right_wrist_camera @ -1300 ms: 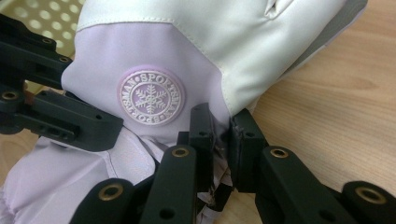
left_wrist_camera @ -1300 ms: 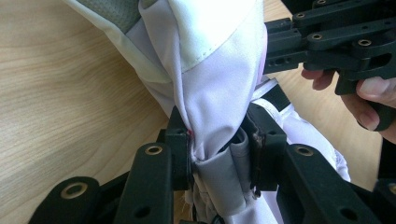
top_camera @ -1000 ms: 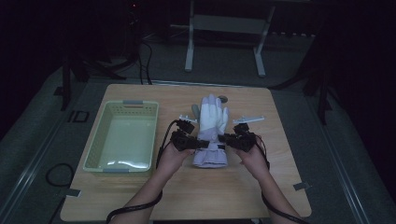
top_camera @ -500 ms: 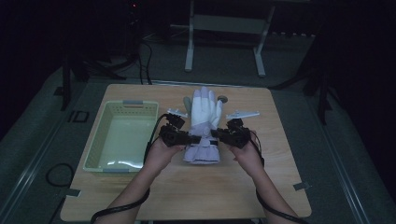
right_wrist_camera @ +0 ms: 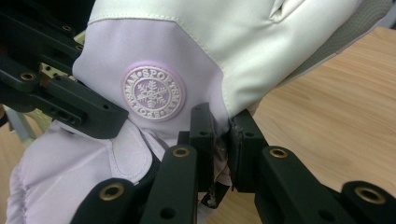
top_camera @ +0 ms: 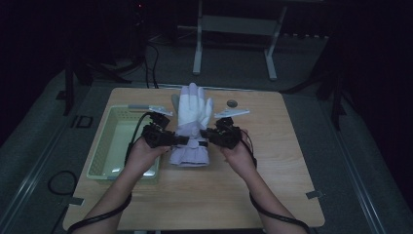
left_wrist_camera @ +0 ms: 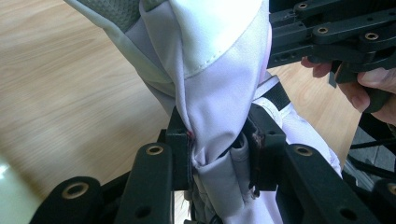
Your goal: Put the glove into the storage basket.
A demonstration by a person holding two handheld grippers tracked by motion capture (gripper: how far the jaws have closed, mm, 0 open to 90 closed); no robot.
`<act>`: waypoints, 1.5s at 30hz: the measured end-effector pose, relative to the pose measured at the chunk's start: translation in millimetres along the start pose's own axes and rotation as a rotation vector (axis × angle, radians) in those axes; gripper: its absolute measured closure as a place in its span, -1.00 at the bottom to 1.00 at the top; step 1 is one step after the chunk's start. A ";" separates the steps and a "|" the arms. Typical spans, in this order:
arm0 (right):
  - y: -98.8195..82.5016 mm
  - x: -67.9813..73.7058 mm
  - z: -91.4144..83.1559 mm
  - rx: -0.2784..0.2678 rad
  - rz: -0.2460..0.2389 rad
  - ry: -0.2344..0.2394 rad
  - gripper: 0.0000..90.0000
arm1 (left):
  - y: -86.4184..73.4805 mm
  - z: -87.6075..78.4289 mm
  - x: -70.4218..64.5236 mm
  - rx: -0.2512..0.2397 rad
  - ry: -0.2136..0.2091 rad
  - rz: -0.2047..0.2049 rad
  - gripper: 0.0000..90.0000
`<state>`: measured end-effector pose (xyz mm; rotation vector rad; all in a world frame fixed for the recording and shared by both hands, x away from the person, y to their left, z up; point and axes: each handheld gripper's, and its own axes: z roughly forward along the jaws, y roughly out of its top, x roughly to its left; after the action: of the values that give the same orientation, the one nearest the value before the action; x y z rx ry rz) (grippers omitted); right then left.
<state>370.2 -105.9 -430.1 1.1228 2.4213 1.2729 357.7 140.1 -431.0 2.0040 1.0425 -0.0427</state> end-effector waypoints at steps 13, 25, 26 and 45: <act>33.8 62.0 52.6 0.023 -0.032 0.064 0.82 | -25.7 -68.2 43.1 0.024 0.048 -0.037 0.49; 55.3 105.7 99.6 0.046 -0.043 0.100 0.82 | -48.7 -112.7 81.4 0.036 0.082 -0.061 0.49; 56.8 108.9 103.7 0.046 -0.043 0.102 0.82 | -50.9 -115.4 85.3 0.033 0.081 -0.066 0.49; 26.0 114.2 168.1 0.212 0.021 0.066 0.82 | -100.8 -75.6 139.5 0.096 0.005 -0.182 0.46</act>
<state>384.3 88.3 -493.7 1.1778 2.6512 1.0959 354.8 313.2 -504.0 1.9896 1.2447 -0.1882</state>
